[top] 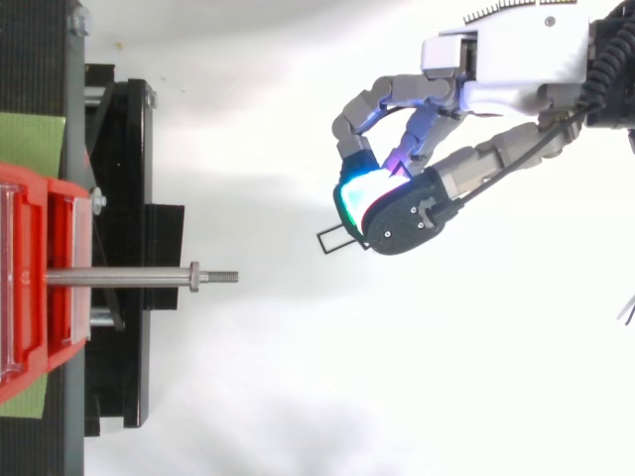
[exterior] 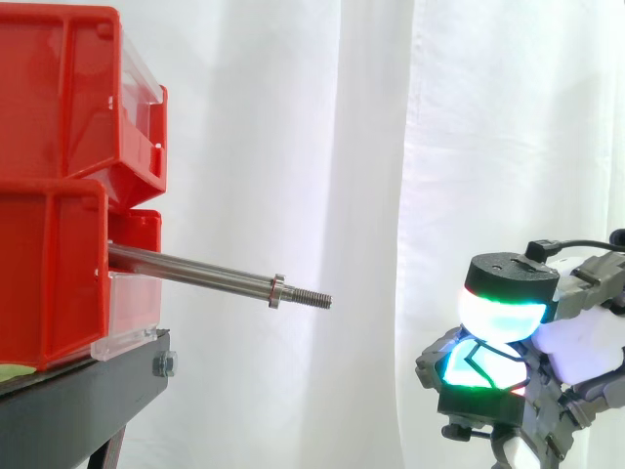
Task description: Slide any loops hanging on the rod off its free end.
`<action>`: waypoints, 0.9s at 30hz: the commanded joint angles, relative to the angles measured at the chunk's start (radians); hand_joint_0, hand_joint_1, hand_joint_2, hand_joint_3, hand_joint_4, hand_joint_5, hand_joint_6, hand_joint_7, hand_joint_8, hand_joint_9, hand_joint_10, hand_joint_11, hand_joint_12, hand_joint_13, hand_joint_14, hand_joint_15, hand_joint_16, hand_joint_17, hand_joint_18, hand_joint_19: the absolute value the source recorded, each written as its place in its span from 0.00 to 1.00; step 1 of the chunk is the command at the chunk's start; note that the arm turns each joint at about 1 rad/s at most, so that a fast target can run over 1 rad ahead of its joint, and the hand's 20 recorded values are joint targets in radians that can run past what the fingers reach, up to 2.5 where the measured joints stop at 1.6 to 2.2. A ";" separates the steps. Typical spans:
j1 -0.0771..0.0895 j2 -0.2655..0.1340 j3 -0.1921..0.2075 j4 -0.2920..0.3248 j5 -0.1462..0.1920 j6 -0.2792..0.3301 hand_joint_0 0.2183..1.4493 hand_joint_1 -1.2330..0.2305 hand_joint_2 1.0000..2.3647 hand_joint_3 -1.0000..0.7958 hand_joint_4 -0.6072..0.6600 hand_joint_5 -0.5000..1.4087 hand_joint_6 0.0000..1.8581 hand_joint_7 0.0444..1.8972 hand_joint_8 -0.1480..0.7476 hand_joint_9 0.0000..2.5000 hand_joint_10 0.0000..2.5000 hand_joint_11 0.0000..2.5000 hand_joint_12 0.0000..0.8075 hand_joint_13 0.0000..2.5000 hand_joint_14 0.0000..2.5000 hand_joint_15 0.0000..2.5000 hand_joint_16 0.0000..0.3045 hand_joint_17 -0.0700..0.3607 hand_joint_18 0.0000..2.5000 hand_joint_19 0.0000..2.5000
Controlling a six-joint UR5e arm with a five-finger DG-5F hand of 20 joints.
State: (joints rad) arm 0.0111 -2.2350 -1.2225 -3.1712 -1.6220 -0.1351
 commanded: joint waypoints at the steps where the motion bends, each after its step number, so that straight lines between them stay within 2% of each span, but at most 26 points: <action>1: 0.000 0.000 0.000 -0.001 -0.002 0.000 0.31 0.31 0.01 0.35 0.61 0.16 0.46 0.67 0.49 0.36 0.00 0.13 0.33 0.34 0.00 0.05 0.14 0.39 0.30 0.13; 4: 0.000 0.000 0.000 0.000 -0.002 0.000 0.30 0.30 0.00 0.28 0.61 0.16 0.46 0.66 0.49 0.36 0.00 0.13 0.33 0.34 0.00 0.05 0.14 0.39 0.30 0.13; 15: 0.000 0.000 0.000 0.000 -0.002 0.000 0.23 0.39 0.00 0.28 0.64 0.16 0.46 0.63 0.52 0.38 0.00 0.13 0.35 0.35 0.00 0.05 0.15 0.40 0.32 0.12; 27: 0.000 0.000 0.001 -0.006 -0.002 0.000 0.23 0.53 0.00 0.28 0.63 0.17 0.45 0.64 0.53 0.40 0.00 0.13 0.35 0.36 0.00 0.05 0.15 0.41 0.32 0.12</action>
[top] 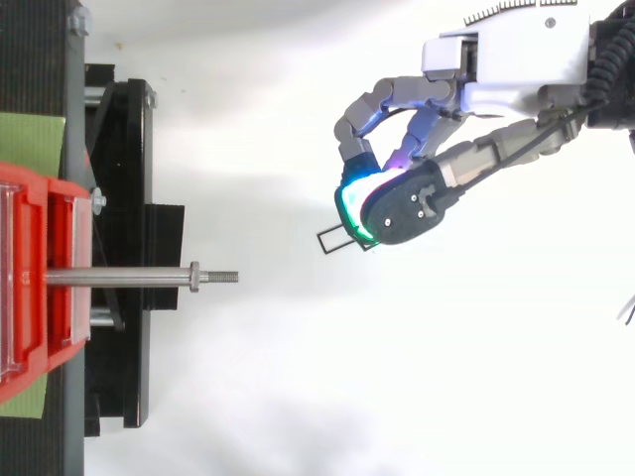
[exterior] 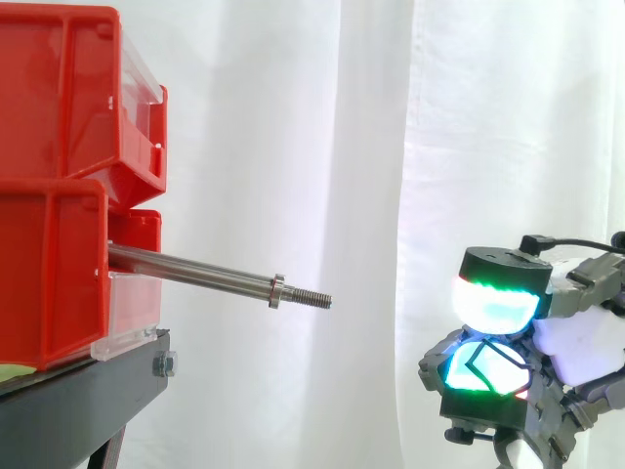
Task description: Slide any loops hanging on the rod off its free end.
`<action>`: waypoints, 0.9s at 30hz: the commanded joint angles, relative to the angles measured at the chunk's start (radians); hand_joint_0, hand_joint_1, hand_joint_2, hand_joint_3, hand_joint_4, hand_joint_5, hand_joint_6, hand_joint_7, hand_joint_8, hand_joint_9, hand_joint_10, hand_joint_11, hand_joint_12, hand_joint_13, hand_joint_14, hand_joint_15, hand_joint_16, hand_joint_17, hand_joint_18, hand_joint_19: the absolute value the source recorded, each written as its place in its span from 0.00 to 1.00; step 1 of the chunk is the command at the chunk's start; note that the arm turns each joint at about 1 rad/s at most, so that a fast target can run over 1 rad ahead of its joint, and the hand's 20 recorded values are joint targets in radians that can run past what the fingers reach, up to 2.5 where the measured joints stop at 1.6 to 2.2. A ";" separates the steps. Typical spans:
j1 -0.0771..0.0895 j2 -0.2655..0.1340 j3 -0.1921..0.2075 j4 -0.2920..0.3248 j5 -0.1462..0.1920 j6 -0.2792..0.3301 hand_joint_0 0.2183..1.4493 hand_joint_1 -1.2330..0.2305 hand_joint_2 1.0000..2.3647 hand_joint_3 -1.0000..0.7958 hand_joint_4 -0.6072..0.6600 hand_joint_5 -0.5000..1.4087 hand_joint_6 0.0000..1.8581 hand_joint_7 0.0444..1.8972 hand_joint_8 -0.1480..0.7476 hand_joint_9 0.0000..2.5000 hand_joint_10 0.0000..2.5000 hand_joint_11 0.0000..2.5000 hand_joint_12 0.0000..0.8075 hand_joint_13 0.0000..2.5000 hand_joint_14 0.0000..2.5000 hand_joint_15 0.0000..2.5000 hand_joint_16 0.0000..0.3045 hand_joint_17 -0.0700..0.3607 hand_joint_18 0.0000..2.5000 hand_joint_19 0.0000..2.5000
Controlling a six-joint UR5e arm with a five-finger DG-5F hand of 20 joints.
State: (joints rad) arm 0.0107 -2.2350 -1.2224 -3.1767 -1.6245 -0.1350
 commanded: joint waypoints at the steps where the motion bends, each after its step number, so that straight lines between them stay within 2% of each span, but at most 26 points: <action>1: 0.000 0.000 0.000 0.000 0.000 0.000 0.23 0.53 0.00 0.28 0.63 0.17 0.45 0.64 0.53 0.40 0.00 0.13 0.35 0.36 0.00 0.05 0.15 0.41 0.32 0.13; 6: 0.000 0.000 0.000 0.000 0.000 0.000 0.26 0.52 0.00 0.28 0.62 0.17 0.45 0.65 0.52 0.40 0.00 0.13 0.34 0.36 0.00 0.05 0.14 0.39 0.32 0.13; 8: 0.002 0.000 0.000 0.000 0.000 0.000 0.30 0.45 0.00 0.28 0.61 0.17 0.45 0.66 0.51 0.40 0.00 0.13 0.33 0.36 0.00 0.06 0.14 0.38 0.31 0.14; 11: 0.003 0.000 0.000 0.000 0.000 0.000 0.30 0.39 0.01 0.36 0.59 0.17 0.45 0.68 0.51 0.40 0.00 0.13 0.33 0.35 0.00 0.06 0.14 0.38 0.31 0.13; 14: 0.005 0.000 0.001 0.000 0.000 0.000 0.29 0.38 0.01 0.41 0.58 0.17 0.45 0.70 0.51 0.39 0.00 0.13 0.33 0.35 0.00 0.06 0.14 0.39 0.31 0.14; 22: 0.003 0.000 0.000 0.000 0.000 0.000 0.29 0.37 0.01 0.40 0.59 0.16 0.45 0.67 0.51 0.38 0.00 0.13 0.33 0.35 0.00 0.06 0.14 0.39 0.30 0.14; 27: 0.003 0.000 0.000 0.000 0.000 0.000 0.30 0.34 0.01 0.36 0.60 0.16 0.45 0.66 0.50 0.37 0.00 0.13 0.33 0.34 0.00 0.05 0.14 0.39 0.30 0.13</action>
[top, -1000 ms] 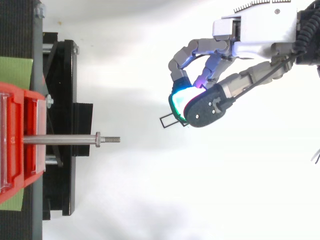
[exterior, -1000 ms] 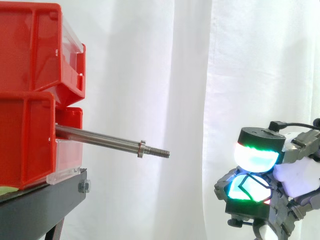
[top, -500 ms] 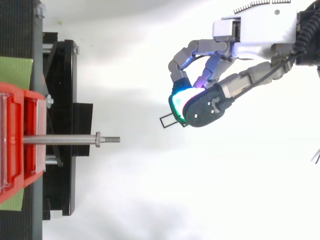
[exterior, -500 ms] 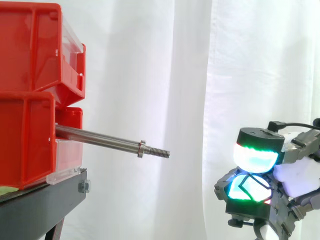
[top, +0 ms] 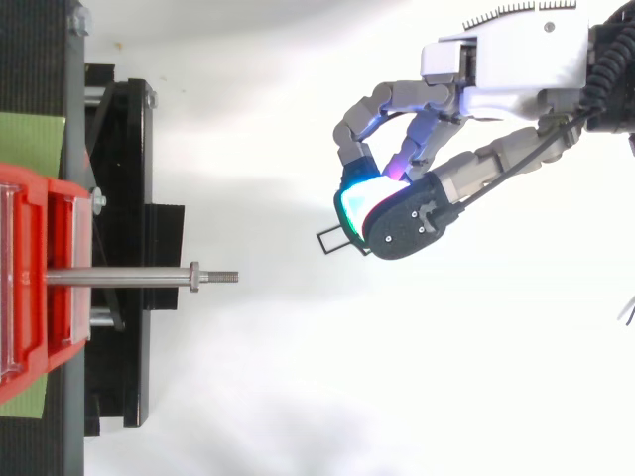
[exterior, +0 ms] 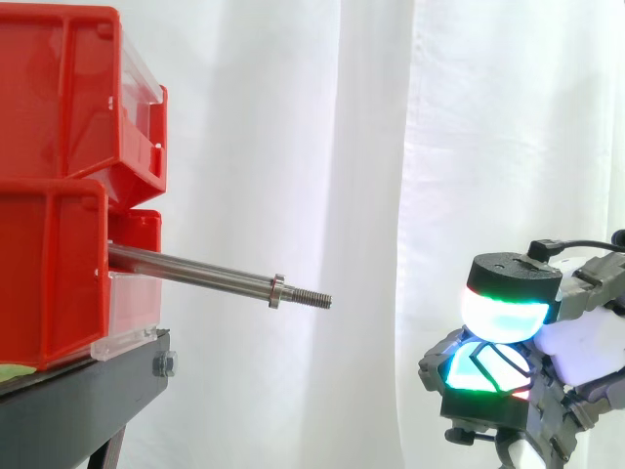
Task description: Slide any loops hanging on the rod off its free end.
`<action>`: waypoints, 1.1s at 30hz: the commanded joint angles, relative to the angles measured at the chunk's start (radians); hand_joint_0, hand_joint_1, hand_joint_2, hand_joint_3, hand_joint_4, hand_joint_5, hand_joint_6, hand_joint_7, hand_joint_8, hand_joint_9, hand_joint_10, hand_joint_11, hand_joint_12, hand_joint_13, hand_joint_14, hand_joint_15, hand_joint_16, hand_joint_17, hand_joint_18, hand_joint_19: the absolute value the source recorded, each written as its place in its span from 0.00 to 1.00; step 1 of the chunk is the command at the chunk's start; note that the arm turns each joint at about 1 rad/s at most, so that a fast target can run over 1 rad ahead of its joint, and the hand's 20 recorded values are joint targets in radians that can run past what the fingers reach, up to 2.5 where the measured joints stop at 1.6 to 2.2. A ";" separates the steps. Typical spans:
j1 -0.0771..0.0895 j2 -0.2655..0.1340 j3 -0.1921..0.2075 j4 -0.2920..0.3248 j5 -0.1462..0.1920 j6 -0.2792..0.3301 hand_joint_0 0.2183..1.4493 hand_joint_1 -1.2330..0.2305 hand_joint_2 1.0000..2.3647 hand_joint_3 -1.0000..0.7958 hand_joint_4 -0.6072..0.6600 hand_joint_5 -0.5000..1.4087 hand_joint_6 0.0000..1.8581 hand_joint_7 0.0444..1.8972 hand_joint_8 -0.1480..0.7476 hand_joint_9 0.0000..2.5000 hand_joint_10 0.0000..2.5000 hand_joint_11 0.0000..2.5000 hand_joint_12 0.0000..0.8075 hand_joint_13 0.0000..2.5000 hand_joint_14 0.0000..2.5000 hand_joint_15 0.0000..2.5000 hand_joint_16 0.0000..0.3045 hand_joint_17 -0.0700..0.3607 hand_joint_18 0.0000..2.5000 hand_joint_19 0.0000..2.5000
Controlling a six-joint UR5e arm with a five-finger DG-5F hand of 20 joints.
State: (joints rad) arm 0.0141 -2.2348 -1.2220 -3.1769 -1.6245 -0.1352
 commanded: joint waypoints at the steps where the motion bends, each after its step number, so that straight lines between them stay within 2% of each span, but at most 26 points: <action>1: 0.000 0.000 0.001 0.000 0.000 0.000 0.31 0.34 0.01 0.34 0.60 0.16 0.45 0.66 0.50 0.37 0.00 0.13 0.33 0.34 0.00 0.05 0.14 0.38 0.30 0.13; 8: 0.001 0.000 0.001 0.002 0.000 0.002 0.33 0.30 0.00 0.30 0.60 0.16 0.45 0.65 0.48 0.36 0.00 0.13 0.32 0.34 0.00 0.05 0.14 0.38 0.30 0.12; 22: 0.003 0.000 -0.001 0.000 0.000 0.002 0.33 0.29 0.00 0.28 0.61 0.16 0.45 0.65 0.48 0.35 0.00 0.13 0.32 0.34 0.00 0.05 0.14 0.38 0.30 0.12; 33: 0.004 0.000 0.001 0.002 0.000 0.002 0.21 0.32 0.00 0.28 0.64 0.16 0.46 0.63 0.51 0.36 0.00 0.12 0.35 0.35 0.00 0.05 0.16 0.41 0.32 0.12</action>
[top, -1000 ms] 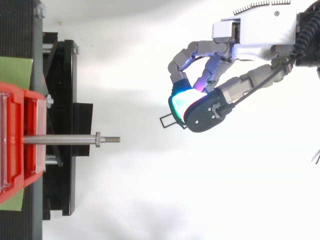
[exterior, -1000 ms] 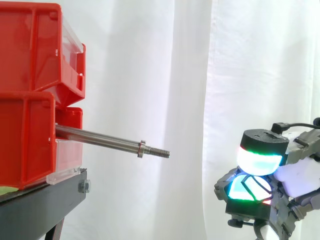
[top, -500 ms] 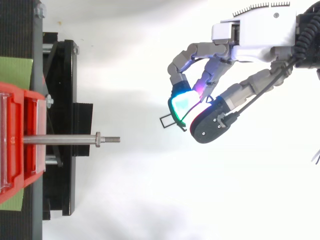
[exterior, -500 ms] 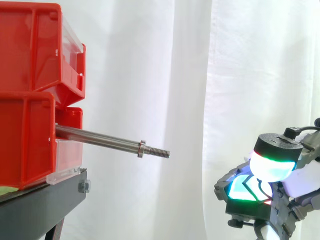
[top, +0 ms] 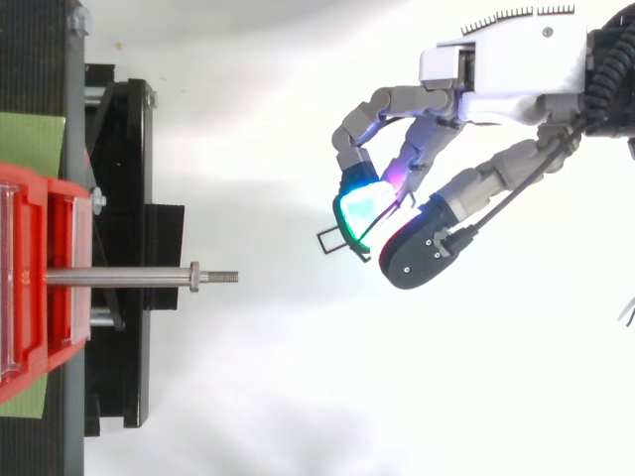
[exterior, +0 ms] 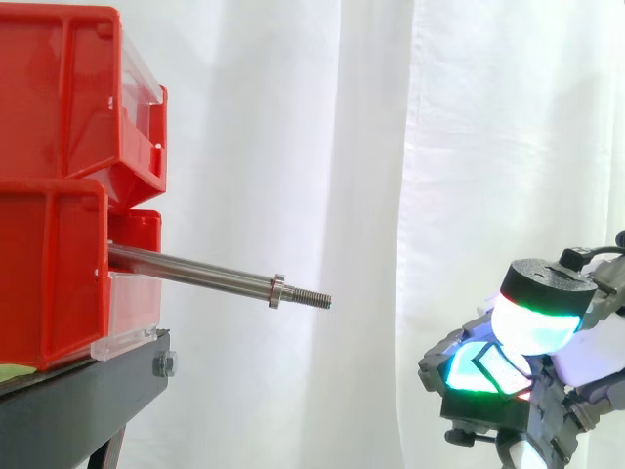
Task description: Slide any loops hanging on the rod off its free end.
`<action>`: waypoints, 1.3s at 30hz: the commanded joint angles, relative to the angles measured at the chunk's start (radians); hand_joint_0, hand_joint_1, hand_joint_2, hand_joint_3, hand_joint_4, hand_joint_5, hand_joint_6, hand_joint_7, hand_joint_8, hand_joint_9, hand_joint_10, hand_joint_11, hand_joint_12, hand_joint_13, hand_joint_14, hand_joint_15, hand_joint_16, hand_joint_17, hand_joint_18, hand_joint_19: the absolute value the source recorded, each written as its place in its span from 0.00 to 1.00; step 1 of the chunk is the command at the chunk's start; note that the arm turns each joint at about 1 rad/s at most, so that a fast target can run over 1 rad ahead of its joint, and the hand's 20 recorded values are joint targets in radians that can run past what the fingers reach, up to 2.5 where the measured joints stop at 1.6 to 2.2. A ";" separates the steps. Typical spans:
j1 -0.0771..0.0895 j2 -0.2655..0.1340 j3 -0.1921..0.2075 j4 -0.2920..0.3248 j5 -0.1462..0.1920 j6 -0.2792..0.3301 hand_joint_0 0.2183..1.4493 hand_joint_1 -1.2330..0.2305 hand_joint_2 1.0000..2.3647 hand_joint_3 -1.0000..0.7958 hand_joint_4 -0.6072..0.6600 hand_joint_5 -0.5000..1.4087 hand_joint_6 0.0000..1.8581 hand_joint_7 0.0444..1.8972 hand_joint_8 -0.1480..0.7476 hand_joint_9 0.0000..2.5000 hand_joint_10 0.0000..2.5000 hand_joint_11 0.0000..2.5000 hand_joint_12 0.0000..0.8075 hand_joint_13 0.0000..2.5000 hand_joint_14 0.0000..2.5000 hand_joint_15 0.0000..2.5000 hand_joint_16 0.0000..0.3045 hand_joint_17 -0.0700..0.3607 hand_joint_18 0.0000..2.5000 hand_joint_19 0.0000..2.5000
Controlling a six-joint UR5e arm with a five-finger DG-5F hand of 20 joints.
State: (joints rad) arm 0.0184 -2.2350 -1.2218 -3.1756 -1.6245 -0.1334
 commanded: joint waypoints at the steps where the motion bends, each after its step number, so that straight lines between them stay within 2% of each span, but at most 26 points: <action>1: 0.000 0.000 0.001 0.000 0.000 0.000 0.20 0.31 0.00 0.28 0.64 0.16 0.46 0.62 0.51 0.36 0.00 0.13 0.36 0.35 0.00 0.05 0.16 0.42 0.32 0.11; 11: 0.002 0.000 0.001 0.000 0.000 0.002 0.17 0.33 0.00 0.28 0.65 0.16 0.46 0.60 0.53 0.36 0.00 0.12 0.37 0.35 0.00 0.04 0.17 0.44 0.33 0.11; 14: 0.002 0.000 0.001 0.000 0.000 0.002 0.23 0.43 0.00 0.28 0.64 0.16 0.45 0.63 0.52 0.38 0.00 0.12 0.35 0.35 0.00 0.05 0.15 0.41 0.32 0.12; 18: 0.002 0.000 -0.001 0.000 0.000 0.002 0.29 0.49 0.00 0.28 0.62 0.17 0.45 0.65 0.50 0.38 0.00 0.13 0.33 0.35 0.00 0.05 0.14 0.39 0.31 0.13; 22: 0.002 0.000 -0.001 0.000 0.000 0.002 0.31 0.44 0.00 0.28 0.61 0.17 0.45 0.67 0.51 0.39 0.00 0.13 0.33 0.35 0.00 0.05 0.14 0.38 0.31 0.13; 25: 0.002 0.000 -0.001 -0.001 0.000 0.002 0.31 0.39 0.01 0.32 0.60 0.17 0.45 0.68 0.51 0.38 0.00 0.13 0.33 0.35 0.00 0.06 0.14 0.39 0.31 0.13; 39: 0.002 0.000 -0.001 0.000 0.000 0.002 0.31 0.35 0.00 0.28 0.62 0.16 0.45 0.66 0.50 0.37 0.00 0.13 0.32 0.35 0.00 0.05 0.14 0.38 0.31 0.13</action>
State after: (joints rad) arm 0.0199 -2.2350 -1.2225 -3.1758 -1.6245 -0.1319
